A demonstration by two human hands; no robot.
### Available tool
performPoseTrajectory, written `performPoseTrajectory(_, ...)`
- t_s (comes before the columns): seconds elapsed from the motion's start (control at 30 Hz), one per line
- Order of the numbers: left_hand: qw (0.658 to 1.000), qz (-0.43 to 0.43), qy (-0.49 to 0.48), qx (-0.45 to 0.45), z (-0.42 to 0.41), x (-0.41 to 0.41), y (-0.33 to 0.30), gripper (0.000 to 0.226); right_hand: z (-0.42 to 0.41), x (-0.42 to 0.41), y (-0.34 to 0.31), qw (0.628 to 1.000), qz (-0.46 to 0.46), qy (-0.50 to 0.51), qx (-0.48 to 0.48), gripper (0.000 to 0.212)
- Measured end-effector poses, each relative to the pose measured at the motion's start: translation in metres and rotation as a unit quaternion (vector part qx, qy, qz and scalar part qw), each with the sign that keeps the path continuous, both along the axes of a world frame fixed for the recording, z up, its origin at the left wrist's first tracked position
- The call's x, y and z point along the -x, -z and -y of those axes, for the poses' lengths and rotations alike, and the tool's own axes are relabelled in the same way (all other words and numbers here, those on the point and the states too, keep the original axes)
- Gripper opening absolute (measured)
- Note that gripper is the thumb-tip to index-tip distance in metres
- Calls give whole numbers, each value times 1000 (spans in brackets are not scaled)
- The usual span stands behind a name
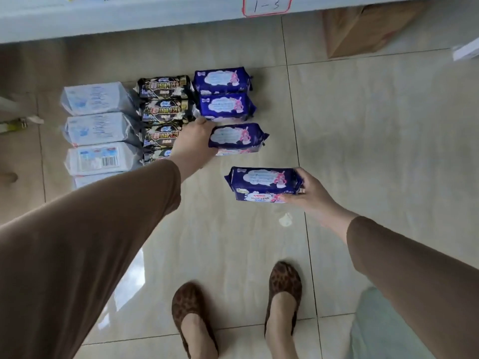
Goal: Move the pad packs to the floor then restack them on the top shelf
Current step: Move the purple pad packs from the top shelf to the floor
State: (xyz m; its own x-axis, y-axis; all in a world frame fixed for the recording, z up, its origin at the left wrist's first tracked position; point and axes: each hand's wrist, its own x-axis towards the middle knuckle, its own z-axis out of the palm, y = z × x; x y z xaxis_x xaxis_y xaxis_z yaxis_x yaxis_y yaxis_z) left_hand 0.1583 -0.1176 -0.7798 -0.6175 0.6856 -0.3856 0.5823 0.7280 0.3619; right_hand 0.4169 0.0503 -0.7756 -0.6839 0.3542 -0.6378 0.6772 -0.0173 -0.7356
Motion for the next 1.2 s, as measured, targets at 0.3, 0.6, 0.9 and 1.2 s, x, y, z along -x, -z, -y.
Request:
performPoseTrajectory(0.3, 994, -100, 46, 13, -11, 38, 69, 66, 3, 35, 79, 999, -34, -13, -39, 40)
performPoseTrajectory(0.6, 993, -100, 65, -2, 4, 36, 51, 64, 17, 69, 103, 995, -50, -19, -84, 45)
performPoseTrajectory(0.9, 992, -92, 64, -50, 53, 4, 37, 46, 32, 105, 118, 992, -50, 22, -118, 48)
performPoseTrajectory(1.2, 997, -71, 36, -16, 64, -25, 21, 46, 40, 93, 96, 982, 43, 41, -182, 73)
